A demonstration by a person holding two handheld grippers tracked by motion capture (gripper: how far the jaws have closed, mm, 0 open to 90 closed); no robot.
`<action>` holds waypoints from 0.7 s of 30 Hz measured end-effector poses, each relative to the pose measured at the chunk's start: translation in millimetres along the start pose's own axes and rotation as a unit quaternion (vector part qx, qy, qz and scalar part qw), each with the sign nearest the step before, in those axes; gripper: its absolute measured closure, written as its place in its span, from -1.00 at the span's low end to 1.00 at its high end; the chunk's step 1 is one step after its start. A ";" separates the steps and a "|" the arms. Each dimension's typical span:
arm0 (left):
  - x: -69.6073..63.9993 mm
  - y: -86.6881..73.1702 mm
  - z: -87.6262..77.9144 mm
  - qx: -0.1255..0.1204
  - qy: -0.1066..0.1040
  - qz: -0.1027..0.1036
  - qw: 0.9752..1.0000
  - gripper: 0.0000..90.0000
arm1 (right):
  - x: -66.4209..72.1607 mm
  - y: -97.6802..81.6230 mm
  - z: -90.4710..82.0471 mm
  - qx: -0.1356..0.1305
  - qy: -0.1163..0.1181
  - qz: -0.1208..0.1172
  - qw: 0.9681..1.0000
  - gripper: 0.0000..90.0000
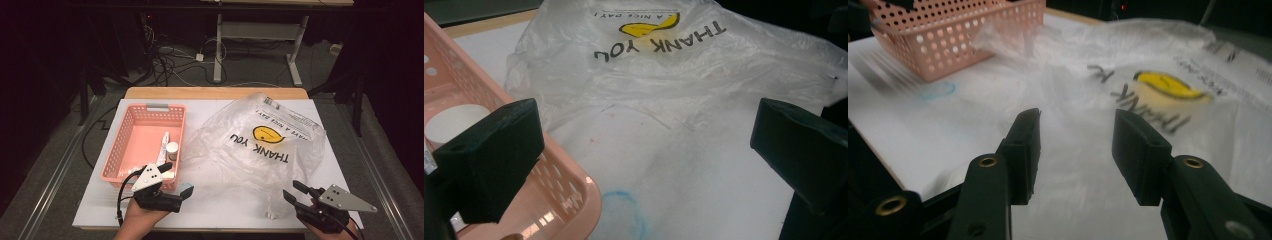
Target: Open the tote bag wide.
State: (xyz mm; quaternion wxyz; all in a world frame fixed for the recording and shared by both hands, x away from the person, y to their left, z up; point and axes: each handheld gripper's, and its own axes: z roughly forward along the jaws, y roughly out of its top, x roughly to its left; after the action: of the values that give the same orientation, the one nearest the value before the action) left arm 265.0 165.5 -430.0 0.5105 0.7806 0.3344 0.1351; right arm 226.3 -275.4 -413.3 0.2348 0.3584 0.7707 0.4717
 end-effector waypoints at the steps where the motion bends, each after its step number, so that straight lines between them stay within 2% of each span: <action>1: 0.9 -0.4 0.1 0.000 0.000 -0.002 1.000 -1.00 | 1.5 5.8 0.7 -0.006 -0.002 -0.007 1.000 0.22; 2: 1.6 -0.6 0.4 0.000 0.000 -0.004 1.000 -1.00 | 2.9 11.5 2.6 -0.009 -0.003 -0.009 1.000 0.24; 3: 2.5 -0.9 1.1 0.001 0.000 -0.006 1.000 -1.00 | 2.4 15.8 13.6 0.001 -0.003 -0.003 1.000 0.25; 4: 2.9 -1.0 1.5 0.001 0.000 -0.006 1.000 -1.00 | 2.4 15.8 13.6 0.001 -0.003 -0.003 1.000 0.25; 5: 2.4 -1.0 1.6 0.002 -0.001 -0.006 1.000 -1.00 | -3.5 11.4 35.6 0.036 -0.005 0.004 0.999 0.22; 6: 2.4 -1.0 1.6 0.002 -0.001 -0.006 1.000 -1.00 | -3.5 11.4 35.6 0.036 -0.005 0.004 0.999 0.22; 7: 1.6 -0.8 1.1 0.002 -0.001 -0.005 1.000 -1.00 | -7.1 7.4 45.7 0.054 -0.003 0.015 0.998 0.16; 8: 0.9 -0.5 0.2 0.001 0.000 -0.004 1.000 -1.00 | -11.7 1.2 59.2 0.082 0.003 0.029 0.996 0.07; 9: 0.4 -0.1 -1.3 -0.001 0.001 -0.002 1.000 -1.00 | -14.2 -14.1 82.6 0.132 0.003 0.026 0.991 0.03; 10: 0.3 0.1 -2.0 -0.003 0.001 -0.002 1.000 -1.00 | -14.2 -14.1 82.6 0.132 0.003 0.026 0.991 0.03; 11: 0.6 0.3 -2.7 -0.003 0.001 -0.001 1.000 -1.00 | -13.8 -24.5 93.9 0.162 0.008 0.026 0.986 0.22; 12: 1.1 0.1 -2.9 -0.003 0.002 -0.001 1.000 -1.00 | -13.8 -24.5 93.9 0.162 0.008 0.026 0.986 0.22; 14: 2.4 -0.4 -2.9 -0.002 0.002 -0.003 1.000 -1.00 | -12.3 -27.0 93.0 0.160 -0.019 0.005 0.987 0.88; 15: 2.6 -0.5 -2.9 -0.001 0.002 -0.003 1.000 -1.00 | -11.9 -25.1 90.4 0.152 -0.024 -0.001 0.988 1.00; 16: 2.5 -0.5 -3.2 -0.002 0.002 -0.001 1.000 -1.00 | -6.3 -15.9 77.2 0.109 -0.029 -0.020 0.993 1.00; 17: 2.3 -0.5 -3.5 -0.002 0.002 -0.001 1.000 -1.00 | -2.4 -12.6 73.7 0.097 -0.029 -0.027 0.995 1.00; 18: 2.3 -0.5 -3.5 -0.002 0.002 -0.001 1.000 -1.00 | -2.4 -12.6 73.7 0.097 -0.029 -0.027 0.995 1.00; 19: 2.3 -0.4 -3.3 -0.001 0.002 0.000 1.000 -1.00 | 9.6 -7.0 71.0 0.082 -0.013 -0.042 0.996 1.00; 21: 2.1 -0.1 -2.0 0.000 0.001 -0.001 1.000 -1.00 | 23.4 -7.2 77.0 0.090 0.012 -0.052 0.995 1.00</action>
State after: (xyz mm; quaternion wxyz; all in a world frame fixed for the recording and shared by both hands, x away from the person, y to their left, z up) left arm 265.3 168.4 -429.5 0.5105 0.7803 0.3351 0.1353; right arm 263.0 -216.4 -454.5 0.2163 0.3322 0.8302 0.3919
